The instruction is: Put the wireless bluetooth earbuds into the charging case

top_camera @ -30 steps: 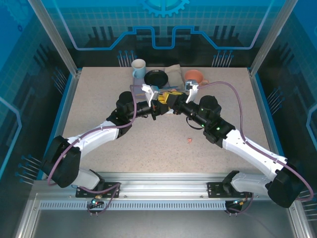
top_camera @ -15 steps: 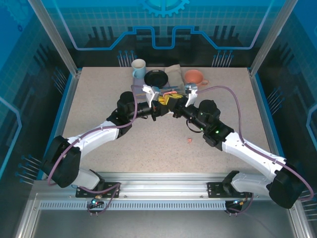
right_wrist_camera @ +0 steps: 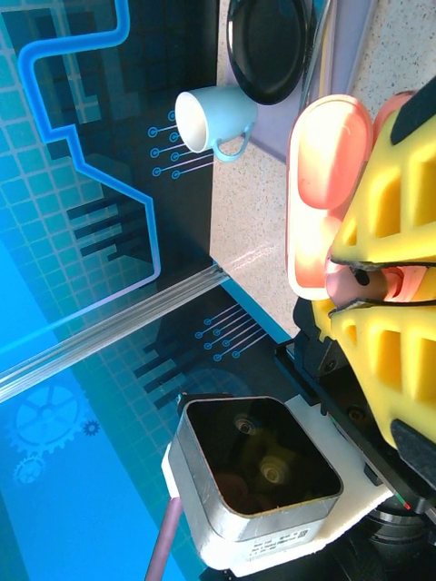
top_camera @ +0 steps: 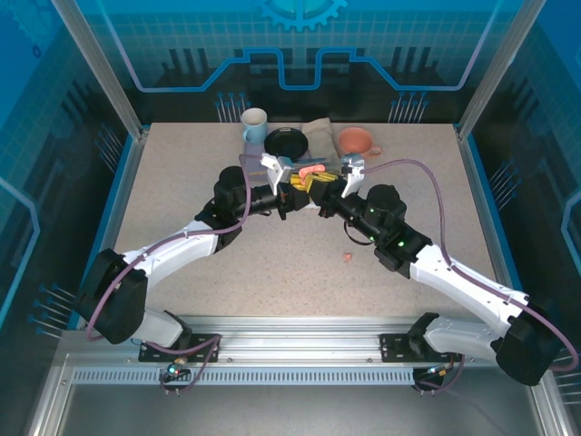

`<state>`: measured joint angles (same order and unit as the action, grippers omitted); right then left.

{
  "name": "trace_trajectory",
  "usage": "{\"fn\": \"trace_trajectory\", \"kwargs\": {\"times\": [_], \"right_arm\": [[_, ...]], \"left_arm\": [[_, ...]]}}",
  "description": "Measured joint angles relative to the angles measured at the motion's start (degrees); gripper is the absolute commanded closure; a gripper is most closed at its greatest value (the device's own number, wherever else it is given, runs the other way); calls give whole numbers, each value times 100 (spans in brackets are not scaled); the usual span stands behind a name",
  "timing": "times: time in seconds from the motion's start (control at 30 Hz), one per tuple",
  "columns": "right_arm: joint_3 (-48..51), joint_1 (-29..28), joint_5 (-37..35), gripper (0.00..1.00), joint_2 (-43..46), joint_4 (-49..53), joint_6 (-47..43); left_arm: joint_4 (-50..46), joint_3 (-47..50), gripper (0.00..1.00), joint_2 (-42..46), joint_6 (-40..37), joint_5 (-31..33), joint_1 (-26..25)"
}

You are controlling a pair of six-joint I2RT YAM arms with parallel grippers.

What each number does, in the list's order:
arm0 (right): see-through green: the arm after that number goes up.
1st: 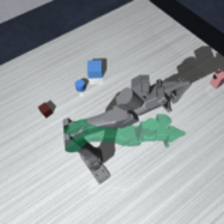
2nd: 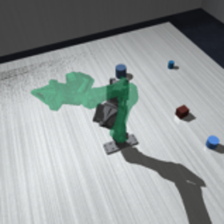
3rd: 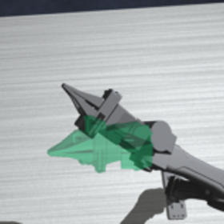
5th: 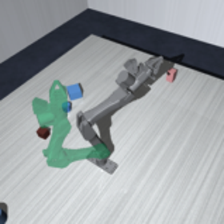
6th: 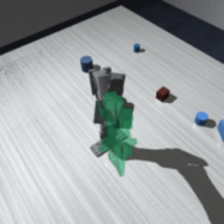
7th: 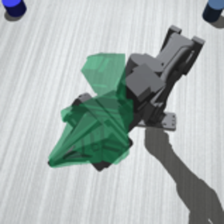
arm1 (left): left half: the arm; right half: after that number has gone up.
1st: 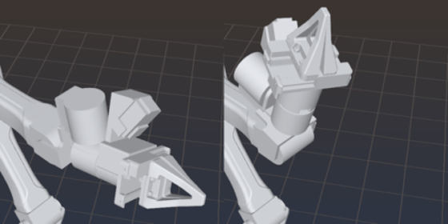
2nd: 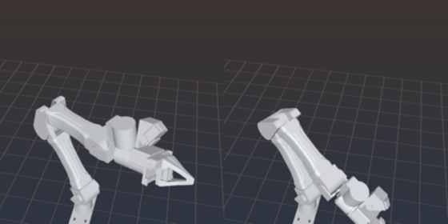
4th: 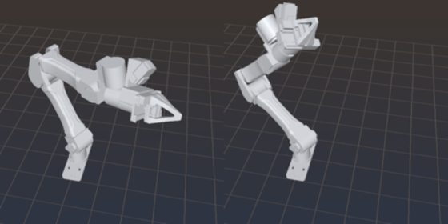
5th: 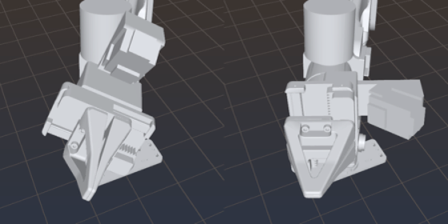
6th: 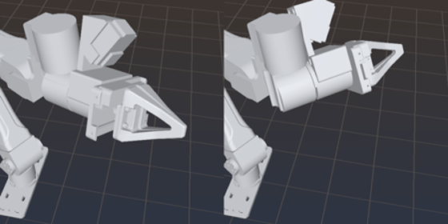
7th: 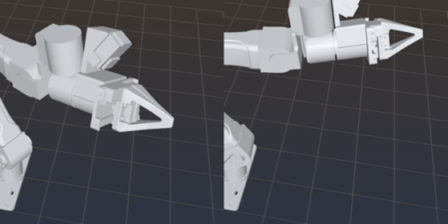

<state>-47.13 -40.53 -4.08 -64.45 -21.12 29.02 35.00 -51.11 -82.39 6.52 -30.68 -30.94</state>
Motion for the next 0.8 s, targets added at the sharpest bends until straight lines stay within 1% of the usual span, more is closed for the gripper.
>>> {"fn": "trace_trajectory", "kwargs": {"times": [0.13,0.27,0.33,0.4,0.47,0.67,0.8], "right_arm": [[0,0,4,86,0,17,-61],[0,0,24,78,0,81,-120],[-2,0,46,72,9,133,-142],[-28,0,48,70,28,258,-149],[-68,0,52,60,48,374,-146],[-238,7,153,37,96,702,37],[-448,118,195,31,98,964,282]], "left_arm": [[-7,-2,100,0,-2,0,0],[-66,-7,100,0,-2,4,0],[-103,-7,100,0,-2,26,0],[-133,-7,100,0,-2,44,2],[-138,-7,100,0,-2,57,0],[-138,-7,100,0,-4,144,2],[-98,-7,100,0,-24,151,2]]}}
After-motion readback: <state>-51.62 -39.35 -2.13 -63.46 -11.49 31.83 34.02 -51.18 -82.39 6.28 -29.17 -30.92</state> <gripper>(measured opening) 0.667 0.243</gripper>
